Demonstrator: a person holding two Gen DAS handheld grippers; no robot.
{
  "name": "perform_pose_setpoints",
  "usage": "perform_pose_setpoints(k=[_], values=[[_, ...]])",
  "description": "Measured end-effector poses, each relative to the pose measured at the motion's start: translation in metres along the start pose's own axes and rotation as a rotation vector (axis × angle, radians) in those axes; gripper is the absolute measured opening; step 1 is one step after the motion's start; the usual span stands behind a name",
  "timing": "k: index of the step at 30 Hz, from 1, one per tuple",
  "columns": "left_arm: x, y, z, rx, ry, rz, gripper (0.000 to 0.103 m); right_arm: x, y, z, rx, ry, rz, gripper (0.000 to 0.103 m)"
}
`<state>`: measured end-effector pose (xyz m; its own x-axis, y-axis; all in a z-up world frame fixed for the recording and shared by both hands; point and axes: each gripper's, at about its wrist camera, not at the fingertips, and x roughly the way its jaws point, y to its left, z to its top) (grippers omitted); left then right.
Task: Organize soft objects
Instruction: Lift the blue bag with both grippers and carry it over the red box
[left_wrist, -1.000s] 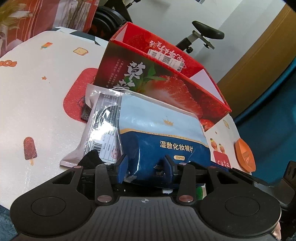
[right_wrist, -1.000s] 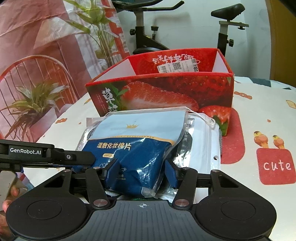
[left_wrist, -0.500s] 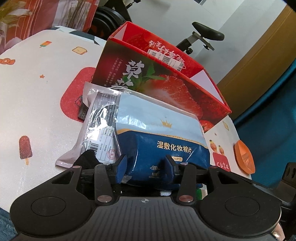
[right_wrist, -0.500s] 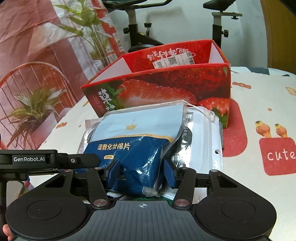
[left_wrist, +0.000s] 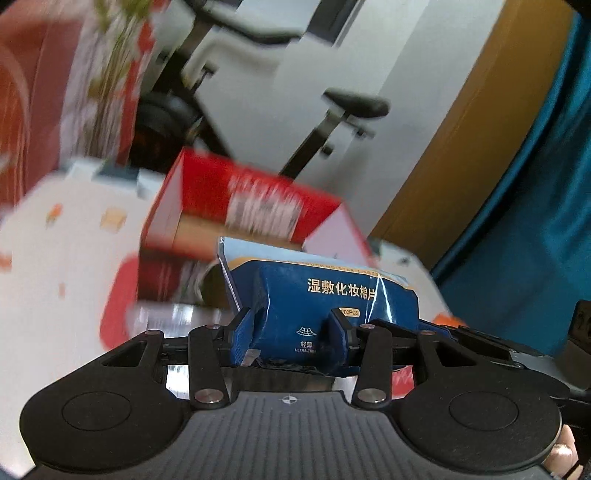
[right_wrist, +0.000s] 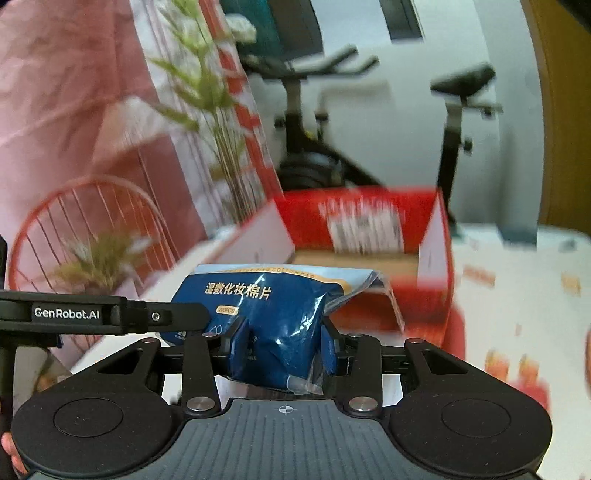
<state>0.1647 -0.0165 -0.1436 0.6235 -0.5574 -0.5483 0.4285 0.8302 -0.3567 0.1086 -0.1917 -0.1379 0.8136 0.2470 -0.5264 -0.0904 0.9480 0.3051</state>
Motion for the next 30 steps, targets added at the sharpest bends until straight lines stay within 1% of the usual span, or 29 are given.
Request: perform_pose_setpoints(k=[4, 9, 10, 11, 15, 18, 22, 24, 26, 30], values=[[-0.008, -0.019, 0.037, 0.045, -0.052, 0.003, 0.046, -0.015, -0.003, 0.046, -0.038, -0.08, 0.026, 0.037], [-0.003, -0.033, 0.078, 0.108, -0.112, 0.014, 0.046, -0.018, -0.005, 0.098, -0.106, -0.138, 0.037, 0.037], [0.0, -0.034, 0.086, 0.12, -0.114, 0.009, 0.047, -0.016, -0.006, 0.109, -0.113, -0.148, 0.041, 0.037], [0.005, -0.035, 0.093, 0.132, -0.112, 0.0, 0.05, -0.014, -0.007, 0.118, -0.114, -0.152, 0.043, 0.037], [0.026, -0.028, 0.115, 0.112, -0.111, -0.008, 0.05, 0.003, -0.02, 0.152, -0.087, -0.144, 0.061, 0.037], [0.044, -0.02, 0.125, 0.104, -0.09, 0.009, 0.05, 0.026, -0.03, 0.162, -0.072, -0.133, 0.064, 0.037], [0.071, -0.008, 0.13, 0.095, -0.044, 0.037, 0.05, 0.062, -0.045, 0.162, -0.03, -0.08, 0.06, 0.037], [0.089, 0.003, 0.131, 0.074, 0.001, 0.061, 0.05, 0.079, -0.051, 0.161, -0.021, -0.053, 0.051, 0.037], [0.105, 0.012, 0.131, 0.057, 0.034, 0.068, 0.05, 0.096, -0.057, 0.157, -0.018, -0.021, 0.038, 0.037], [0.136, 0.024, 0.127, 0.055, 0.107, 0.092, 0.05, 0.128, -0.071, 0.15, 0.01, 0.052, 0.018, 0.037]])
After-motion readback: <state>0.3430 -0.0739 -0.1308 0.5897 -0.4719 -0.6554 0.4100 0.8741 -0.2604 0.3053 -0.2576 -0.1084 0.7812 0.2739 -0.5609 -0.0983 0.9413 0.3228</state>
